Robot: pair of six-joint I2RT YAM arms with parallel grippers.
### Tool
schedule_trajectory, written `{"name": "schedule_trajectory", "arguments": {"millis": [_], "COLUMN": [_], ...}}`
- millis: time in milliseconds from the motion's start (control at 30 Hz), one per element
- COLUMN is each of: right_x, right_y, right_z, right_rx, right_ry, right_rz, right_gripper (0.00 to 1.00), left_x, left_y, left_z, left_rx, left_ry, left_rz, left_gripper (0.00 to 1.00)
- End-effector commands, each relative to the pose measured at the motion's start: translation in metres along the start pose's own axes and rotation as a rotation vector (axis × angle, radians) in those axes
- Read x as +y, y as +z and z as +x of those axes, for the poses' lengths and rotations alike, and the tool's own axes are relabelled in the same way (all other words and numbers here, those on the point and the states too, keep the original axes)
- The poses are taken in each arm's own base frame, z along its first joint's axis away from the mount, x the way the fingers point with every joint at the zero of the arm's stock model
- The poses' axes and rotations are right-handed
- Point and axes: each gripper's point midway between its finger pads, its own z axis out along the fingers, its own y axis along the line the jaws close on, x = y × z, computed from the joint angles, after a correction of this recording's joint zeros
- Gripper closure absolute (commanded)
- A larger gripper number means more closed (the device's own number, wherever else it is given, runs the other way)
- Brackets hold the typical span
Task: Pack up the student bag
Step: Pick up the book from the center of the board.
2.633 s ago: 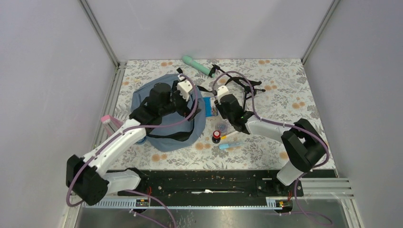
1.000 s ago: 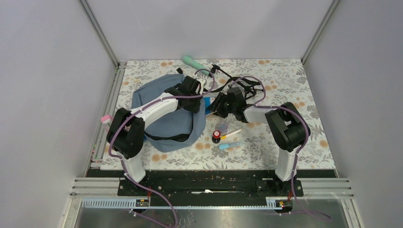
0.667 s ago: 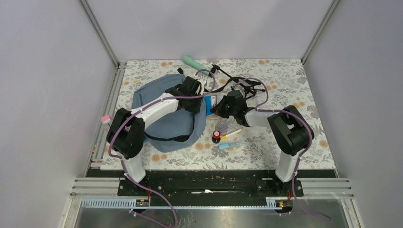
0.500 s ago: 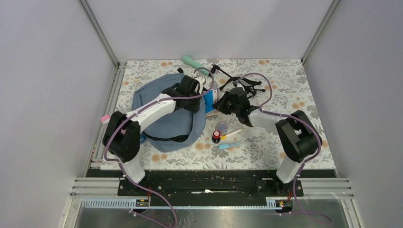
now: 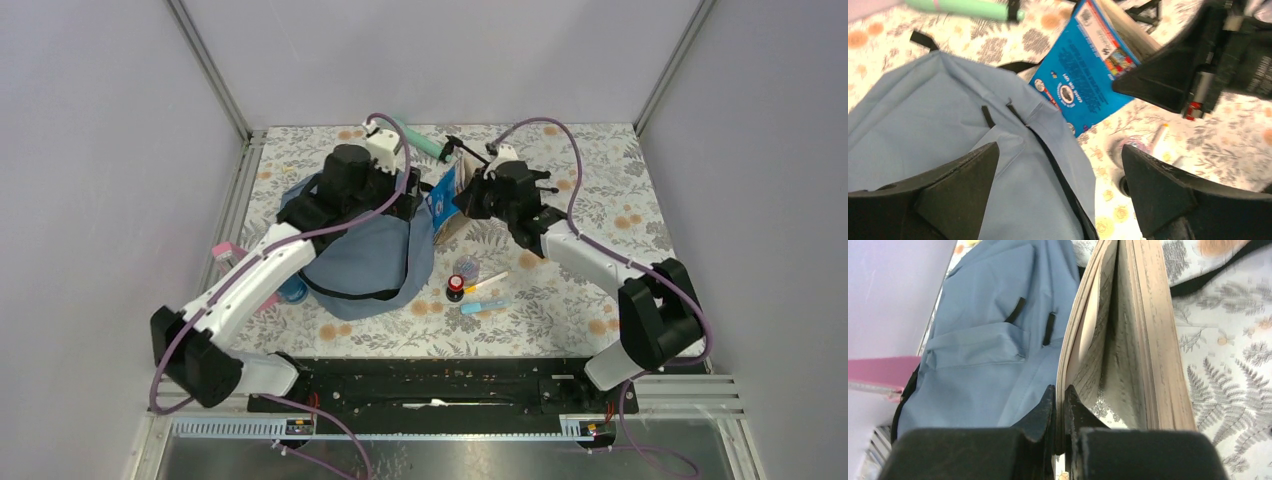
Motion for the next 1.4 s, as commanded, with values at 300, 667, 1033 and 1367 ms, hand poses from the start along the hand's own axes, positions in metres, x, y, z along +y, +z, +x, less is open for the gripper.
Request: {"name": "schedule_trajectory", "arguments": {"millis": [300, 667, 1033, 1367], "right_x": [0.108, 0.151, 0.182, 0.192], "right_y": [-0.095, -0.185, -0.236, -0.253], "right_z": [-0.096, -0.064, -0.045, -0.046], "right_rx": [-0.133, -0.022, 0.065, 0.067], "right_ry": [-0.444, -0.521, -0.497, -0.516], "right_rz": [-0.359, -0.654, -0.907, -0.974], "right_gripper": [1.0, 1.0, 1.0, 1.0], "left_x": [-0.031, -0.027, -0.054, -0.092], "left_y": [-0.11, -0.116, -0.111, -0.128], "left_z": [-0.054, -0.04, -0.024, -0.008], "left_rx": [-0.369, -0.296, -0.207, -0.151], "left_ry": [0.13, 0.135, 0.079, 0.072], "left_rz": [0.292, 0.417, 0.631, 0.895], "left_gripper": [0.01, 0.01, 0.01, 0.02]}}
